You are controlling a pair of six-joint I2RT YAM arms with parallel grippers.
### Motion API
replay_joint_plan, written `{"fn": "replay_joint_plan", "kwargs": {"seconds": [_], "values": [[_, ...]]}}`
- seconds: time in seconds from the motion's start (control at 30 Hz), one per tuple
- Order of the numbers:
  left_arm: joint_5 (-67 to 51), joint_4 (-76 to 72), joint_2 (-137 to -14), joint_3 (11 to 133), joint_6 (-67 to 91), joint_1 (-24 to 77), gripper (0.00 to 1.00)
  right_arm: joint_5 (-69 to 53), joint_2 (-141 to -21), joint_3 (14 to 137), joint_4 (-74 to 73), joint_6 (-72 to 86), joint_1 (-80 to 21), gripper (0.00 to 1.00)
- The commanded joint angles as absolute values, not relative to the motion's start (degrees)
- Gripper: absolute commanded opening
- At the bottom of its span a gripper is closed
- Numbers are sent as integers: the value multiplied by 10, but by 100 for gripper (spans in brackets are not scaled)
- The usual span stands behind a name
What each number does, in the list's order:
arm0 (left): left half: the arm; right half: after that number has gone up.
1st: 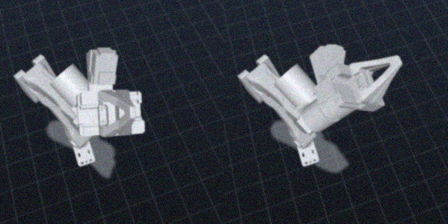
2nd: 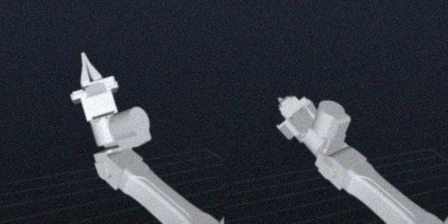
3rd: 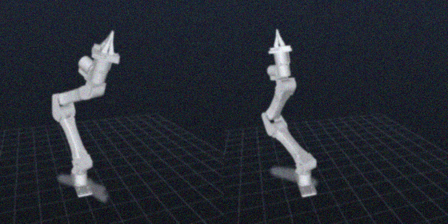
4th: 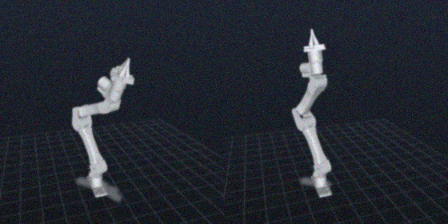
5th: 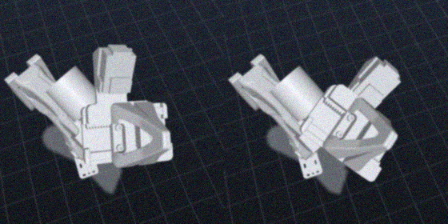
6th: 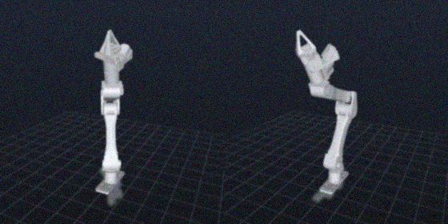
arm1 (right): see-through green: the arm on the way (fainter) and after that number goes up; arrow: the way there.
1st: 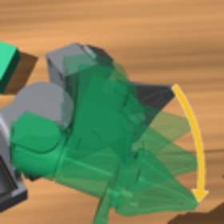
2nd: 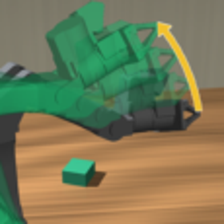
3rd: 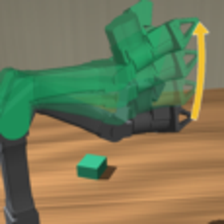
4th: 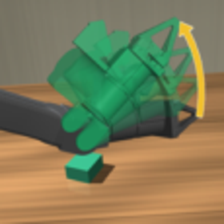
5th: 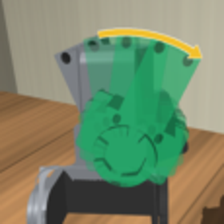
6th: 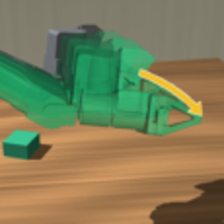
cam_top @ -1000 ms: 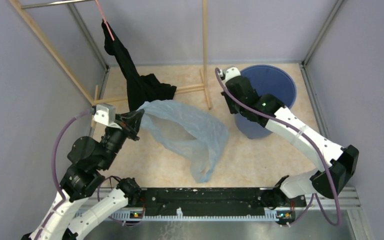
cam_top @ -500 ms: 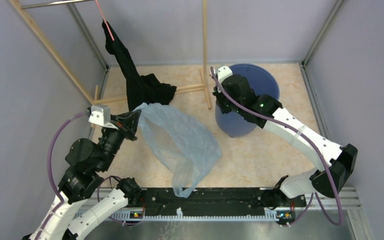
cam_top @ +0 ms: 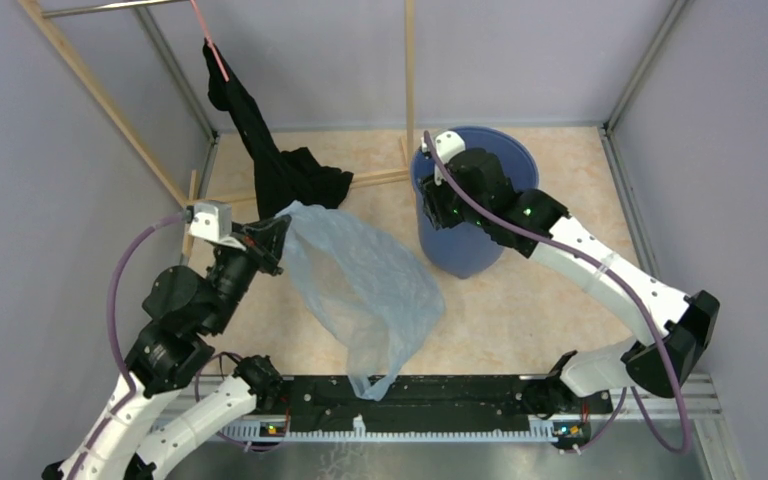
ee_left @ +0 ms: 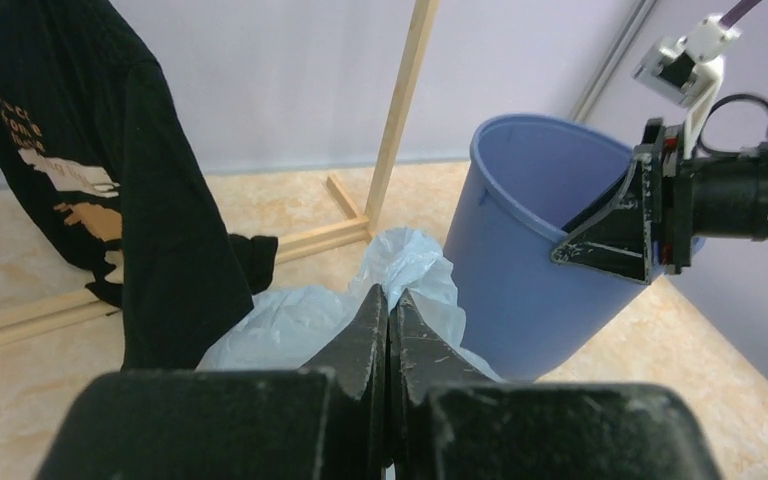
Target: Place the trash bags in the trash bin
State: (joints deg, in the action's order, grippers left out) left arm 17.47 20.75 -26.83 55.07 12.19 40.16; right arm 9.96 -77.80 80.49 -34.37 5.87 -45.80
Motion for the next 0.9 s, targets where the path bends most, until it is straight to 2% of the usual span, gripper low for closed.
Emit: {"fn": "replay_joint_plan", "kwargs": {"seconds": [0.0, 0.03, 0.13, 0.23, 0.4, 0.6, 0.77, 0.87], "values": [[172, 174, -329, 579, 130, 403, 0, 152, -782, 858, -377, 66, -473, 46], [174, 185, -365, 597, 126, 403, 0, 164, -779, 861, -383, 64, -479, 53], [217, 240, -456, 667, 117, 403, 0, 198, -773, 872, -403, 59, -502, 60], [267, 273, -526, 720, 99, 403, 0, 233, -773, 884, -428, 55, -529, 61], [293, 242, -570, 750, 70, 402, 0, 259, -762, 878, -439, 66, -595, 62], [294, 229, -609, 775, 58, 402, 0, 172, -759, 825, -349, 94, -672, 62], [295, 221, -615, 774, 64, 401, 0, 79, -761, 741, -258, 170, -688, 62], [292, 217, -615, 768, 64, 401, 0, 63, -759, 699, -241, 201, -697, 62]]}}
